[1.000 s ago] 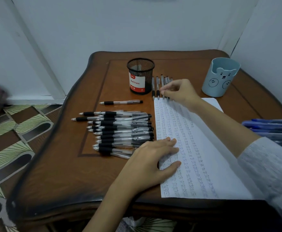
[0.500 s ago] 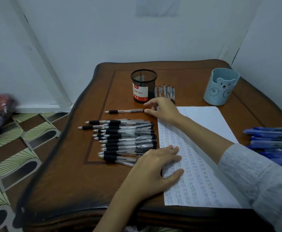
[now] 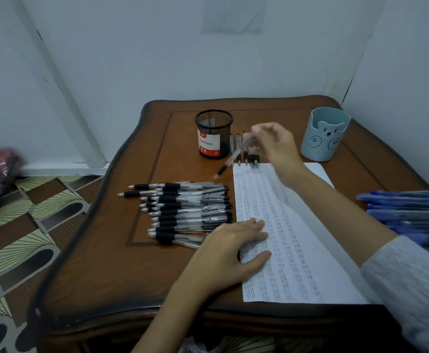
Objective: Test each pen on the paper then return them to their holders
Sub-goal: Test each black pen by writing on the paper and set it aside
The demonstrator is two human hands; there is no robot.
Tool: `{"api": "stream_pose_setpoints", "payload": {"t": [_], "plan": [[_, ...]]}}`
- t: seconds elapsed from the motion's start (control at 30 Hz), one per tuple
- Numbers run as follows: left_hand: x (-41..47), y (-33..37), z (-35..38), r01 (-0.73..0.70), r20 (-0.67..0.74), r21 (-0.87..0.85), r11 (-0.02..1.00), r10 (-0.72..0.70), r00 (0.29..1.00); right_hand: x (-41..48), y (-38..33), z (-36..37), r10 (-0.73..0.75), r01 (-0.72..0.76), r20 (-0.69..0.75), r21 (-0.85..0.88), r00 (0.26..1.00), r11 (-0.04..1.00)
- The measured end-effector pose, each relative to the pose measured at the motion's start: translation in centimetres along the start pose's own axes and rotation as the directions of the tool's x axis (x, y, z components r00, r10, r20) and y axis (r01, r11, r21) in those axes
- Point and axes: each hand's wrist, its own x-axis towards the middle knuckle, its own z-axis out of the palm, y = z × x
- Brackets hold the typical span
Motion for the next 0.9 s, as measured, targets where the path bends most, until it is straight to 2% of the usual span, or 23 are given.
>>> {"api": "stream_pose_setpoints", "payload": {"t": [0.07, 0.13, 0.2, 0.27, 0.37, 0.6, 0.63, 0.73, 0.77, 0.83, 0.9], "plan": [[0.0, 0.1, 0.0, 0.005, 0.007, 0.004, 1.0, -0.005, 1.0, -0.2, -1.4, -1.2, 0.038, -0.013, -0.093, 0.256, 0.995, 0.967], [0.0, 0.0, -0.1, 0.009, 0.016, 0.013, 1.0, -0.009, 1.0, -0.4, -2.4, -2.6, 0.121, -0.039, -0.151, 0.458, 0.981, 0.888], [-0.1, 0.1, -0.1, 0.01, 0.02, 0.019, 1.0, -0.01, 1.0, -0.7, -2.9, -4.0, 0.22, -0.102, -0.124, 0.606, 0.968, 0.789], [0.0, 0.2, -0.1, 0.007, 0.021, 0.021, 1.0, -0.007, 1.0, -1.2, -2.9, -5.3, 0.287, -0.184, -0.038, 0.687, 0.957, 0.703], [-0.1, 0.3, -0.1, 0.006, 0.023, 0.021, 1.0, -0.006, 1.0, -2.2, -2.3, -6.9, 0.328, -0.267, 0.065, 0.736, 0.942, 0.622], [-0.2, 0.5, -0.2, -0.004, 0.028, 0.041, 0.999, 0.003, 1.0, -4.6, -0.8, -8.6, 0.375, -0.291, 0.086, 0.795, 0.923, 0.533], [-0.3, 0.6, -0.2, -0.006, 0.028, 0.046, 0.999, 0.004, 1.0, -4.8, -0.6, -8.8, 0.369, -0.29, 0.092, 0.797, 0.925, 0.529], [-0.3, 0.7, -0.2, 0.0, 0.03, 0.047, 0.999, -0.001, 1.0, -5.0, 0.0, -9.5, 0.363, -0.282, 0.037, 0.704, 0.931, 0.652], [-0.3, 0.7, -0.2, 0.001, 0.031, 0.047, 0.999, -0.003, 1.0, -4.9, 0.2, -9.6, 0.38, -0.3, 0.037, 0.686, 0.924, 0.663], [-0.3, 0.6, -0.2, -0.002, 0.033, 0.05, 0.999, 0.0, 0.999, -5.1, 0.6, -9.8, 0.419, -0.36, 0.101, 0.712, 0.902, 0.603], [-0.3, 0.5, -0.1, -0.002, 0.033, 0.052, 0.999, 0.0, 0.999, -5.4, 1.0, -9.9, 0.448, -0.415, 0.146, 0.692, 0.882, 0.591]]}}
